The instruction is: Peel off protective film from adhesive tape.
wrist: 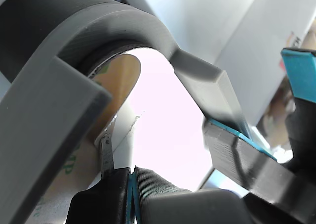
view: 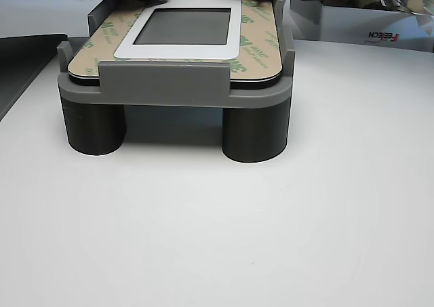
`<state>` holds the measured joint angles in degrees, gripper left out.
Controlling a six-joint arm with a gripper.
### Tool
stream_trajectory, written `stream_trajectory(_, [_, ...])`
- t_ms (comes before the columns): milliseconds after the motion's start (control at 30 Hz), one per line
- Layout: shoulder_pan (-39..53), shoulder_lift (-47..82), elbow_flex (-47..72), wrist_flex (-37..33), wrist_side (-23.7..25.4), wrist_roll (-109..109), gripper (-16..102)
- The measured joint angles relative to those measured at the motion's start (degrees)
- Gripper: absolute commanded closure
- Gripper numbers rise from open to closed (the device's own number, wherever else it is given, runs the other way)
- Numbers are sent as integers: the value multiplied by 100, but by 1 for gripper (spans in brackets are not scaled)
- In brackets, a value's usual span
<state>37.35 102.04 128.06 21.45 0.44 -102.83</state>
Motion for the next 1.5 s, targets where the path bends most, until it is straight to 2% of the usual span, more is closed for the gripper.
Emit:
stream_trajectory(400, [-141,62,18,79,-35,-123,97])
stream_trajectory(500, [-211,114,-79,308,-44,-167,97])
stream_trajectory(600, [-334,308,-272,650,-97,-229,91])
stream_trajectory(633, [-378,378,-343,800,-97,-237,81])
stream_trajectory(667, [-439,466,-404,958,-105,-246,61])
stream_trajectory(700, [-492,554,-439,1116,-105,-246,28])
stream_trajectory(733, [-527,659,-448,1283,-88,-246,-14])
stream_trajectory(767, [-554,773,-448,1433,-18,-229,-1])
stream_trajectory(800, [-571,923,-439,1591,44,-141,-2])
stream_trajectory(867, [-571,1257,-369,1925,176,35,-12])
stream_trajectory(1200, [-694,3375,281,3094,562,1028,-10])
stream_trajectory(1300, [-817,3973,580,3155,642,1573,-14])
stream_trajectory(1367, [-976,4421,826,3120,571,1916,-13])
stream_trajectory(1433, [-1204,4896,1099,3182,448,2294,-9])
stream_trajectory(1467, [-1371,5150,1266,3155,316,2470,4])
stream_trajectory(1500, [-1556,5432,1441,3076,158,2628,5])
